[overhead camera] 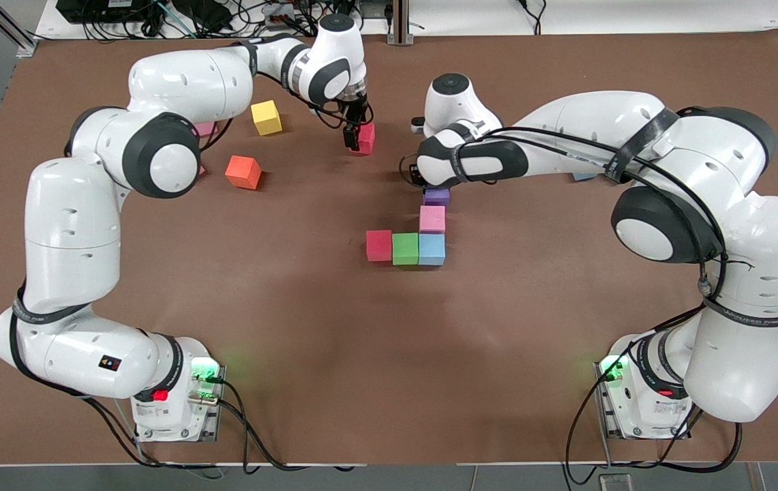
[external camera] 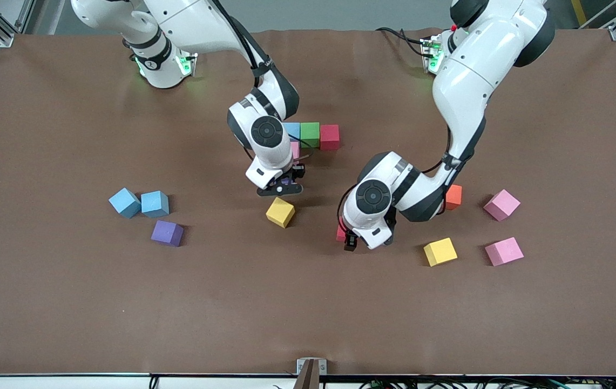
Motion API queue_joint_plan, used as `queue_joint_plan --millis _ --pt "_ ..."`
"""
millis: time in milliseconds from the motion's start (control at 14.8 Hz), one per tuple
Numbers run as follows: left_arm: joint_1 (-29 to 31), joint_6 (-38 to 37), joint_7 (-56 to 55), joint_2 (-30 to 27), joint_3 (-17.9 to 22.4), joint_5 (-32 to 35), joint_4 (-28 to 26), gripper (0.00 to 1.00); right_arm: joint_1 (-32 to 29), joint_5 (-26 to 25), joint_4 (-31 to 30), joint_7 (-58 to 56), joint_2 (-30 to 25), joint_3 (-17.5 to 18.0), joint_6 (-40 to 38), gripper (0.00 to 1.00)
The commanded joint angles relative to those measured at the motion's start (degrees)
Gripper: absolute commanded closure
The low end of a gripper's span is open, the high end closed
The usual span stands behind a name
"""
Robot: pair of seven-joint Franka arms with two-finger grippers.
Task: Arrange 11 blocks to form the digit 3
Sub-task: 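Lower the purple cube below the pink cube with the right gripper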
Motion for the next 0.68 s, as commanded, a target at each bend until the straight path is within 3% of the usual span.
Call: queue_joint_plan --millis 0,405,608 --pt "-0.36 0.36 0.51 0.06 0.37 0.68 0.06 0.01 1.04 1.15 -1.07 0.63 0.0 -0.36 0.95 0.64" --pt "-0.45 0.36 0.33 0.76 0.46 0.68 0.15 0.06 1.65 1.15 -1.15 0.72 0.0 -0.36 0.95 0.64" --pt "-0.27 0.36 0.42 0.77 0.37 0.59 0.15 0.2 1.74 1.15 -1.15 1.86 0.0 -0.36 0.86 0.64"
